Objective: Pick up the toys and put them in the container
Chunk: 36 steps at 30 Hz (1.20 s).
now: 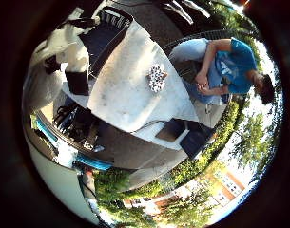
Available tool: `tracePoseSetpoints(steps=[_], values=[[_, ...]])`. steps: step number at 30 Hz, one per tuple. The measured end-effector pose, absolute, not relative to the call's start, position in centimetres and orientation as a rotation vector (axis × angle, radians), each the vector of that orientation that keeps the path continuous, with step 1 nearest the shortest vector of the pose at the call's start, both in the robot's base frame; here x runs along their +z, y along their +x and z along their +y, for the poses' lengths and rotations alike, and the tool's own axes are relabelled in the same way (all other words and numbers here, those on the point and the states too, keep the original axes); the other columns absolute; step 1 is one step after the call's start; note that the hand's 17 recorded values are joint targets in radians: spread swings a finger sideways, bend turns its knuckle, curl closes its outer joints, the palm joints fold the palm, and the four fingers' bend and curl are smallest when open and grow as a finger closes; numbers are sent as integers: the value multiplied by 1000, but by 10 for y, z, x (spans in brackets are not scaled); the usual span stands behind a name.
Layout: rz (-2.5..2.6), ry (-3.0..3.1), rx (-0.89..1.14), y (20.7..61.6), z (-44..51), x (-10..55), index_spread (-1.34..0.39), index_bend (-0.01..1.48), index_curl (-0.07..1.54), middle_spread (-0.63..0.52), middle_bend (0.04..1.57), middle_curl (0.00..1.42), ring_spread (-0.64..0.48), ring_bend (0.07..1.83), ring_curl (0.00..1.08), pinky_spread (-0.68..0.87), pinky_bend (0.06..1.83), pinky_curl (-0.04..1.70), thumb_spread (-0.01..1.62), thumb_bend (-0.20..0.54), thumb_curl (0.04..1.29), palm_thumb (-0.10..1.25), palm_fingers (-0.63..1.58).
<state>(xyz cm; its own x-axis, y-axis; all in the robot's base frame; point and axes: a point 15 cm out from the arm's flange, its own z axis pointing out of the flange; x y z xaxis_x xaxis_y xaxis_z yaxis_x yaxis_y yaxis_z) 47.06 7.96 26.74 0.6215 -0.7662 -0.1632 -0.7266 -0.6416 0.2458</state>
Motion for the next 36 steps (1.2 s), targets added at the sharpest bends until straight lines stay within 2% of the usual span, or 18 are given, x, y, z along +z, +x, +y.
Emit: tracePoseSetpoints(steps=[3, 6, 10, 13, 17, 18, 19, 21, 22, 23, 24, 25, 27, 30, 36], values=[[-1200, 2736, -381, 470, 124, 262, -1041, 1071, -17, -297, 1110, 1234, -117, 1445, 856, 149, 1630, 714, 1145, -18, 768, 992, 858], [-1235, 2770, -321, 492, 148, 241, -1044, 1093, -17, -297, 1120, 1239, -121, 1453, 859, 146, 1630, 726, 1145, -25, 770, 959, 847], [-1300, 2770, -254, 527, 180, 191, -1042, 1104, -23, -295, 1134, 1239, -119, 1463, 864, 140, 1626, 751, 1164, -22, 745, 906, 780], [-1328, 2719, -270, 536, 197, 147, -1036, 1080, -21, -292, 1114, 1226, -104, 1486, 852, 144, 1609, 758, 1173, -23, 716, 899, 741], [-1358, 2691, -258, 541, 207, 111, -899, 1106, -1, -260, 1038, 1155, -37, 1381, 782, 201, 1505, 722, 1160, -33, 671, 870, 721], [-1354, 2680, -269, 539, 208, 102, -858, 1121, 10, -252, 1000, 1134, -24, 1337, 765, 209, 1468, 715, 1156, -41, 661, 853, 658], [-1349, 2673, -277, 537, 209, 95, -747, 1134, 32, -233, 921, 1087, -4, 1270, 757, 235, 1395, 721, 1145, -43, 646, 838, 495], [-1338, 2660, -285, 534, 209, 86, -564, 1061, 40, -197, 755, 998, 58, 1177, 719, 295, 1285, 701, 1129, -40, 619, 817, 156], [-1331, 2655, -279, 534, 206, 84, -522, 1038, 42, -183, 708, 969, 82, 1132, 698, 312, 1261, 687, 1124, -41, 612, 811, 67], [-1322, 2650, -267, 535, 202, 83, -450, 984, 47, -149, 602, 905, 125, 1051, 657, 336, 1221, 658, 1114, -40, 600, 804, -93], [-1316, 2645, -257, 537, 199, 82, -407, 928, 45, -113, 514, 840, 159, 955, 597, 362, 1187, 613, 1107, -40, 587, 796, -149], [-1311, 2638, -246, 538, 194, 82, -391, 891, 42, -97, 474, 809, 179, 909, 566, 374, 1164, 589, 1104, -40, 580, 793, -178], [-1310, 2617, -241, 539, 180, 81, -361, 728, 43, -16, 311, 683, 240, 746, 463, 420, 1098, 522, 1091, -45, 542, 762, -197], [-1332, 2602, -247, 542, 166, 82, -383, 550, 48, 60, 184, 580, 286, 618, 394, 458, 1020, 470, 1080, -42, 497, 734, -181], [-1456, 2564, -239, 557, 105, 122, -399, 359, 78, 128, 127, 453, 318, 508, 340, 493, 909, 401, 1069, -38, 440, 705, -134]])
